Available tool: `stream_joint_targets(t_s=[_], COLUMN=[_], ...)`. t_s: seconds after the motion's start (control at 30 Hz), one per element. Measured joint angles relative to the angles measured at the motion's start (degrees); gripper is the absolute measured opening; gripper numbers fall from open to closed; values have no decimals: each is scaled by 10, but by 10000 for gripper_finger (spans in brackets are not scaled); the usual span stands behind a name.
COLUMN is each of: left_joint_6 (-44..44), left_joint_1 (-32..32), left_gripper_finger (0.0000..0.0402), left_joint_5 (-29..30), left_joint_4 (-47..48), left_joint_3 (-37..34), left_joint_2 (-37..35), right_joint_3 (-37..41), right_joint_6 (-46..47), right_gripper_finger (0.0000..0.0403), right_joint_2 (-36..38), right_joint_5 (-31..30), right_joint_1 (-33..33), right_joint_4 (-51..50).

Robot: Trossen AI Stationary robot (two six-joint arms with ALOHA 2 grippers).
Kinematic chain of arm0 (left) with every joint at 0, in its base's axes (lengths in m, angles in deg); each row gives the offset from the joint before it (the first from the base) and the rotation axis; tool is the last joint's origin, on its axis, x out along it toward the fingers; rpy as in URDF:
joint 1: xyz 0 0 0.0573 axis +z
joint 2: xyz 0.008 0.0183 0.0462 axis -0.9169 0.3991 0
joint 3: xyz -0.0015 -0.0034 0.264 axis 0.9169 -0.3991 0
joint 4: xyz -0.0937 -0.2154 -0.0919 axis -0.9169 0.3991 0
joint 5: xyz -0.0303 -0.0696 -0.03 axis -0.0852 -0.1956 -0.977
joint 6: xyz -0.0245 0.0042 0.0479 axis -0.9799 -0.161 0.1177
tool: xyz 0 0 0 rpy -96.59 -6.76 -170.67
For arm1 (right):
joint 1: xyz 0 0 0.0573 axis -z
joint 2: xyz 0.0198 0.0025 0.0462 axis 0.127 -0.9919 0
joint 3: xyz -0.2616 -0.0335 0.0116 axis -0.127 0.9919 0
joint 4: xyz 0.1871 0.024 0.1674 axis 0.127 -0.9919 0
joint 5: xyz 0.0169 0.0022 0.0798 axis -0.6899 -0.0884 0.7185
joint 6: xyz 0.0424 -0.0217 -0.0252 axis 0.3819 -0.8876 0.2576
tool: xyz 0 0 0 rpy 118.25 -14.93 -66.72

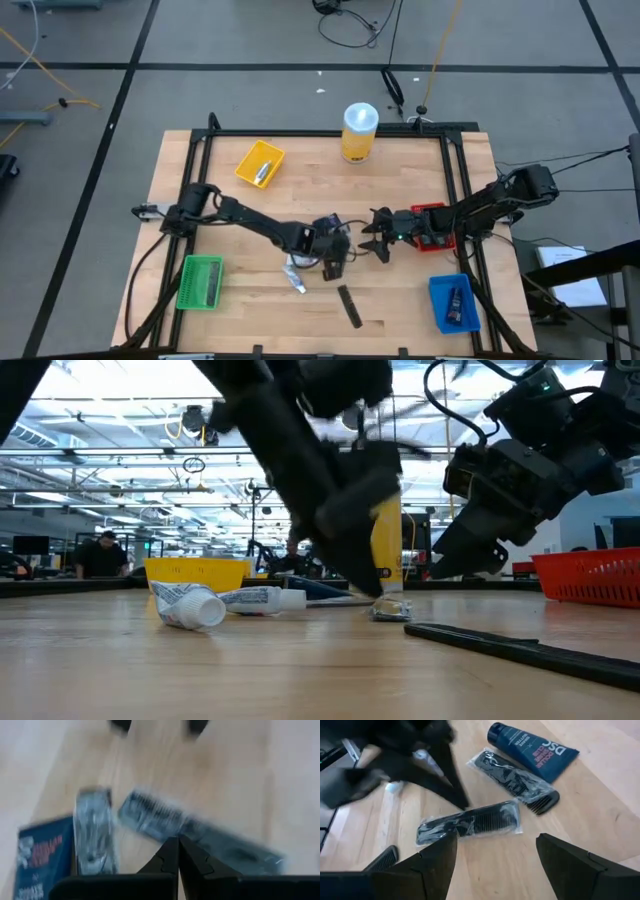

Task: Pick & Place Travel size toiletries
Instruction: Put the black comb into the green bin

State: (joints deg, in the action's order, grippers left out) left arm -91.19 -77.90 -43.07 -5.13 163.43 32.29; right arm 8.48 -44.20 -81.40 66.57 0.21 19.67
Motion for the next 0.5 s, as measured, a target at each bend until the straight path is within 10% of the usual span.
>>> stream_joint_targets(t_s=[0.5], left_joint_6=[103], left_joint_1=[-20], left_gripper_finger=[10], left_joint_5=[42], left_joint_4=[-102], left_joint_3=[-1], left_joint_2=[17], right_joint_3=[0], right_joint_6=[16], right_gripper_finger=[265], right_joint_2=[0], right_joint_5=[-3], right_joint_1=[-5], right_joint_4=[-48])
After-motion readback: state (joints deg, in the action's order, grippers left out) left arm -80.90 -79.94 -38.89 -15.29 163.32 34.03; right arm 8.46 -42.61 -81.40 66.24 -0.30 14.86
